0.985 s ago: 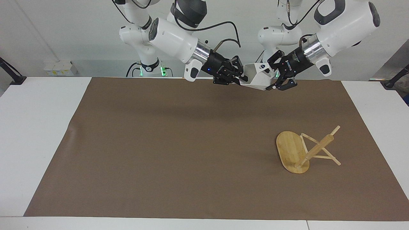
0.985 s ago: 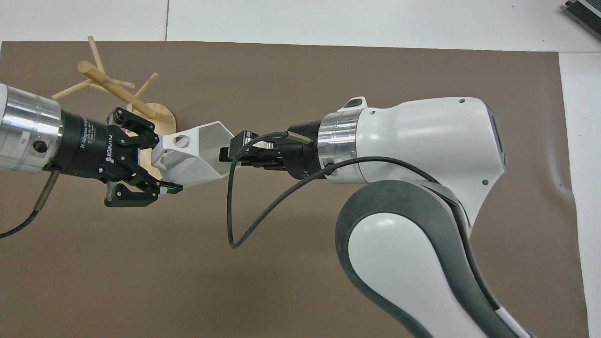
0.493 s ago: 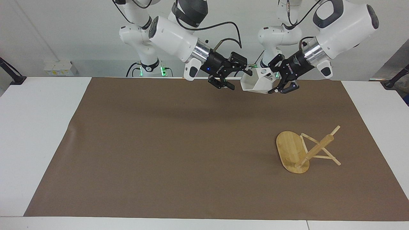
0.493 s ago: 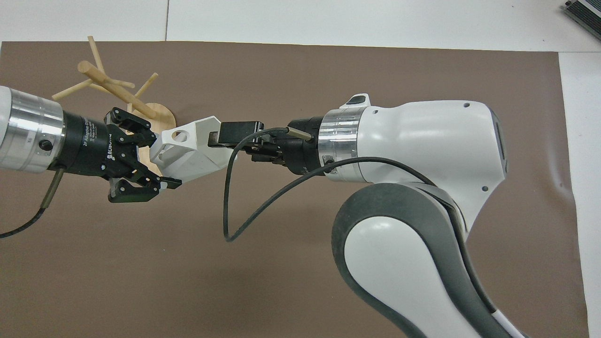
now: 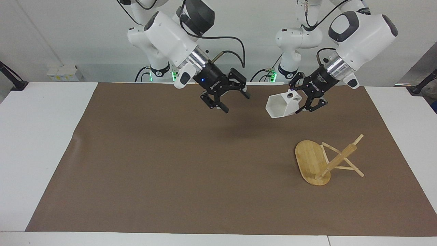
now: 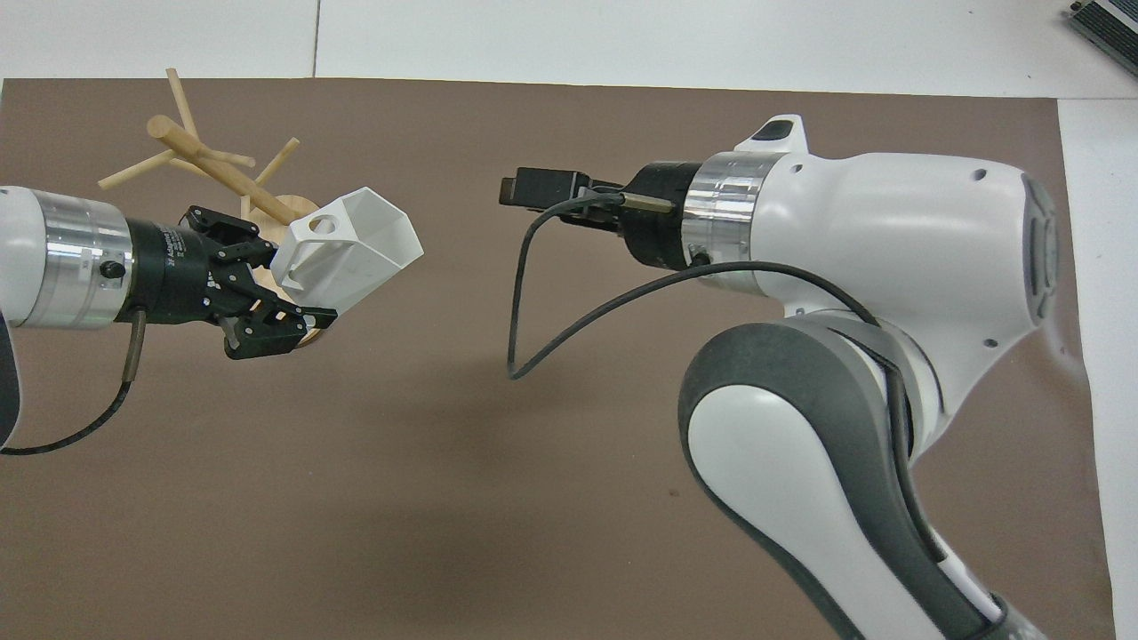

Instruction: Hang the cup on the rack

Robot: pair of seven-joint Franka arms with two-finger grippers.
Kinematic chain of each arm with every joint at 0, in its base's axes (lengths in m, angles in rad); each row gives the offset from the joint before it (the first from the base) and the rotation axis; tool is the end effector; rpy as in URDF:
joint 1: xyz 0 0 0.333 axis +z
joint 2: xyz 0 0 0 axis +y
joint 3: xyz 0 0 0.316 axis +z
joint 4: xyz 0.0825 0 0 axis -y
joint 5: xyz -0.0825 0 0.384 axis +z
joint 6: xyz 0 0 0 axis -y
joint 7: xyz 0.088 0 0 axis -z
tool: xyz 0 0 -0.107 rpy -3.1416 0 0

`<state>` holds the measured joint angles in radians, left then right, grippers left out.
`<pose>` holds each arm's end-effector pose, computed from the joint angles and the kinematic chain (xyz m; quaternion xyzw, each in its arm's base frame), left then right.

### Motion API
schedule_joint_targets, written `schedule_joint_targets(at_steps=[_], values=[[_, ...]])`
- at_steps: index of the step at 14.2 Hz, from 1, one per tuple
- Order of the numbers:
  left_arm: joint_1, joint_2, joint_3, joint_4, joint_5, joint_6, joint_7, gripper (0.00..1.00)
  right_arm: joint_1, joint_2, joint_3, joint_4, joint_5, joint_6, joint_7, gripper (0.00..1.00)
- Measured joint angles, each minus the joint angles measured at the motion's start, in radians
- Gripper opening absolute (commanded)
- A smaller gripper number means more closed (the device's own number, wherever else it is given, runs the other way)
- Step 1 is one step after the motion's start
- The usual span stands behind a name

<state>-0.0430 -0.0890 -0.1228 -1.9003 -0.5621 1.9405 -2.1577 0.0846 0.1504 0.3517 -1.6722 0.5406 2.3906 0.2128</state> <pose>0.5365 -0.1287 0.5584 0.4521 0.8512 -0.2131 0.1602 0.5947 0.2654 0.5815 -0.9277 0.0408 -0.1761 0.3267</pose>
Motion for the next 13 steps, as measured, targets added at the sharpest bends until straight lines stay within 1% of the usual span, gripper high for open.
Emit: schedule_joint_targets(at_steps=[1, 4, 5, 7, 9, 10, 13], values=[[0.002, 0.000, 0.001, -0.016, 0.001, 0.024, -0.017, 0.00, -0.043, 0.000, -0.001, -0.011, -0.057, -0.002, 0.000, 1.00], [0.012, 0.010, 0.005, -0.056, 0.008, 0.078, -0.065, 0.00, -0.193, -0.019, -0.004, -0.016, -0.130, -0.081, -0.024, 1.00], [0.012, 0.021, 0.006, -0.062, 0.023, 0.091, -0.080, 0.00, -0.235, -0.032, -0.006, -0.016, -0.181, -0.111, -0.035, 1.00], [0.012, 0.043, 0.006, -0.067, 0.047, 0.119, -0.102, 0.00, -0.306, -0.049, -0.008, -0.018, -0.351, -0.140, -0.041, 1.00], [0.012, 0.064, 0.006, -0.068, 0.053, 0.146, -0.139, 0.00, -0.358, -0.051, -0.008, -0.021, -0.512, -0.175, -0.043, 1.00], [0.012, 0.075, 0.007, -0.068, 0.055, 0.160, -0.159, 0.00, -0.379, -0.051, -0.008, -0.022, -0.564, -0.216, -0.046, 1.00], [0.012, 0.100, 0.007, -0.069, 0.057, 0.200, -0.205, 0.00, -0.416, -0.057, -0.012, -0.012, -0.641, -0.382, -0.066, 1.00]])
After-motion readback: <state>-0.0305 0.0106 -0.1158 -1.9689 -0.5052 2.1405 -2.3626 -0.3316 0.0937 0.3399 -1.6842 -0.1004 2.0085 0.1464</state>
